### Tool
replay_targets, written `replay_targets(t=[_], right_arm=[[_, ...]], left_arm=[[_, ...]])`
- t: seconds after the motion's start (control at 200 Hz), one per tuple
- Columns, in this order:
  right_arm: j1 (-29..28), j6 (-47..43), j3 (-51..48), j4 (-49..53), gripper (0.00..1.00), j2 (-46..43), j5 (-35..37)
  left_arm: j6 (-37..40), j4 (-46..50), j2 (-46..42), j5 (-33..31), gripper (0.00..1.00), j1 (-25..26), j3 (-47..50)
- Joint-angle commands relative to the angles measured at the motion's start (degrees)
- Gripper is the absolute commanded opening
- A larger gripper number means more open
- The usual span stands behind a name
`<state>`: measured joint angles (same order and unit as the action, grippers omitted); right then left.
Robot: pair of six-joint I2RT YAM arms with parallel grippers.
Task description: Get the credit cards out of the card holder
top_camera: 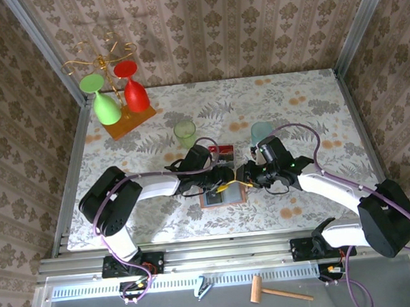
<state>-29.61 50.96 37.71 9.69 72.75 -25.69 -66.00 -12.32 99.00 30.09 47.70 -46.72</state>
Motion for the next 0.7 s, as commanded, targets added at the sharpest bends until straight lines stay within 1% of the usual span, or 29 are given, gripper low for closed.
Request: replay_targets(t=[0.0,0.34,0.55,0.695], right_arm=[[0.0,-0.5,-0.8,1.4,0.3,-0.7,0.5],[0.0,-0.6,-0.8,1.0,0.3,0.2,0.1],[0.0,-0.2,-0.8,0.8,0.3,0.6,-0.1],[0.0,-0.5,-0.4,1.3,0.3,0.5,-0.2]], left_arm=[[-0.3,-2.1,-0.2,0.8,0.49,0.4,-0.5],[-0.6,-3.2,0.8,0.6,0.51,0.4,0.5],[-3.2,-8.0,2.7,1.2,0.51,0.3,2.3],[-4.3,-9.5,2.7,1.8,0.51,0.3,2.6]])
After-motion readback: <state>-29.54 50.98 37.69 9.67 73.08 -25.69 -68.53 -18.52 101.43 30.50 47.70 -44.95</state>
